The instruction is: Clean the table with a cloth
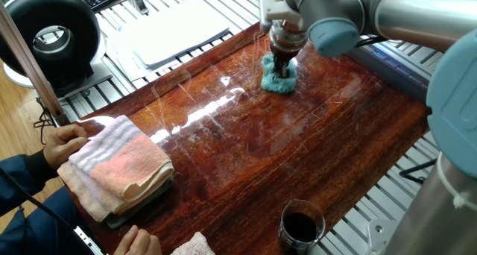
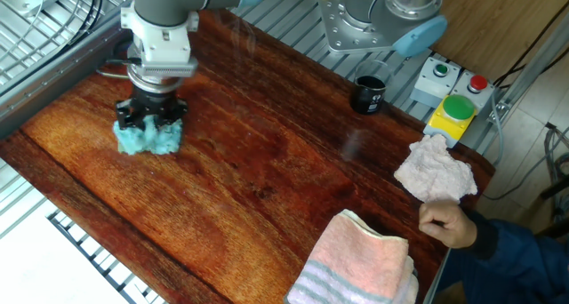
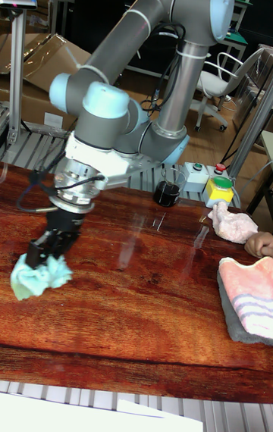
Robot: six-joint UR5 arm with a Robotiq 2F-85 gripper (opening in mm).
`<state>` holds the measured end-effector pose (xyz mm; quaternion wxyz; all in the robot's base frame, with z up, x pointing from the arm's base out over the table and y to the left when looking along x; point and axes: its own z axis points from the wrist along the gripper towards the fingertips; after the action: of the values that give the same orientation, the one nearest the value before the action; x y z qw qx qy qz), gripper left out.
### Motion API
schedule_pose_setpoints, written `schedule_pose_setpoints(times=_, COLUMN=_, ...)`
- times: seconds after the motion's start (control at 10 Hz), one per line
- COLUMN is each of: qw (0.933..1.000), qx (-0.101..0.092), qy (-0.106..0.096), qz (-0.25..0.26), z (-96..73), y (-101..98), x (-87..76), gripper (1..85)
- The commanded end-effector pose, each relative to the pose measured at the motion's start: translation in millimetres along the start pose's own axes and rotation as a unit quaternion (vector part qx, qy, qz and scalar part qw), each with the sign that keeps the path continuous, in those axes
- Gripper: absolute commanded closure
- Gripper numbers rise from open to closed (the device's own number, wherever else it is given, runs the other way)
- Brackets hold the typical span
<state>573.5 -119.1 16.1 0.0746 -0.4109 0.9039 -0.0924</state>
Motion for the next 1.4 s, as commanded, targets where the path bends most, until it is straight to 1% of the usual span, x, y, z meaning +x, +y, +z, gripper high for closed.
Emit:
schedule_pose_setpoints(times=0.0, qw=0.9885, qx=-0.072, qy=0.007, qz=0.133, z=-16.4, y=63.8, x=-30.8, gripper=84.7)
schedule_pose_setpoints(times=0.1, qw=0.9830, qx=-0.086, qy=0.012, qz=0.162, z=-23.4, y=80.4, x=-40.1, gripper=84.7)
schedule_pose_setpoints(times=0.2, qw=0.9741, qx=-0.110, qy=0.013, qz=0.197, z=-30.4, y=100.7, x=-50.5, gripper=84.7)
schedule_pose_setpoints(times=0.3, qw=0.9620, qx=-0.135, qy=0.014, qz=0.237, z=-36.3, y=120.4, x=-62.0, gripper=84.7)
schedule_pose_setpoints(times=0.4, qw=0.9443, qx=-0.160, qy=0.018, qz=0.287, z=-44.1, y=141.0, x=-75.1, gripper=84.7)
schedule_pose_setpoints(times=0.5, qw=0.9138, qx=-0.197, qy=0.026, qz=0.354, z=-57.1, y=167.2, x=-92.3, gripper=84.7)
schedule_pose_setpoints(times=0.6, qw=0.8862, qx=-0.222, qy=0.038, qz=0.405, z=-68.6, y=186.2, x=-103.0, gripper=84.7)
schedule_pose_setpoints(times=0.7, qw=0.8730, qx=-0.226, qy=0.040, qz=0.431, z=-71.6, y=193.4, x=-107.9, gripper=84.3)
schedule_pose_setpoints(times=0.8, qw=0.8899, qx=-0.212, qy=0.041, qz=0.402, z=-69.7, y=192.8, x=-101.0, gripper=73.7)
schedule_pose_setpoints(times=0.9, qw=0.9177, qx=-0.186, qy=0.037, qz=0.349, z=-67.0, y=180.2, x=-89.5, gripper=27.3)
schedule_pose_setpoints(times=1.0, qw=0.9392, qx=-0.156, qy=0.036, qz=0.304, z=-63.4, y=164.7, x=-79.9, gripper=3.7)
schedule_pose_setpoints(times=1.1, qw=0.9442, qx=-0.152, qy=0.038, qz=0.290, z=-65.1, y=159.5, x=-76.2, gripper=0.7)
schedule_pose_setpoints(times=1.2, qw=0.9439, qx=-0.146, qy=0.045, qz=0.293, z=-69.6, y=151.7, x=-68.8, gripper=6.7)
schedule_pose_setpoints(times=1.3, qw=0.9397, qx=-0.136, qy=0.074, qz=0.305, z=-76.3, y=144.0, x=-49.2, gripper=37.3)
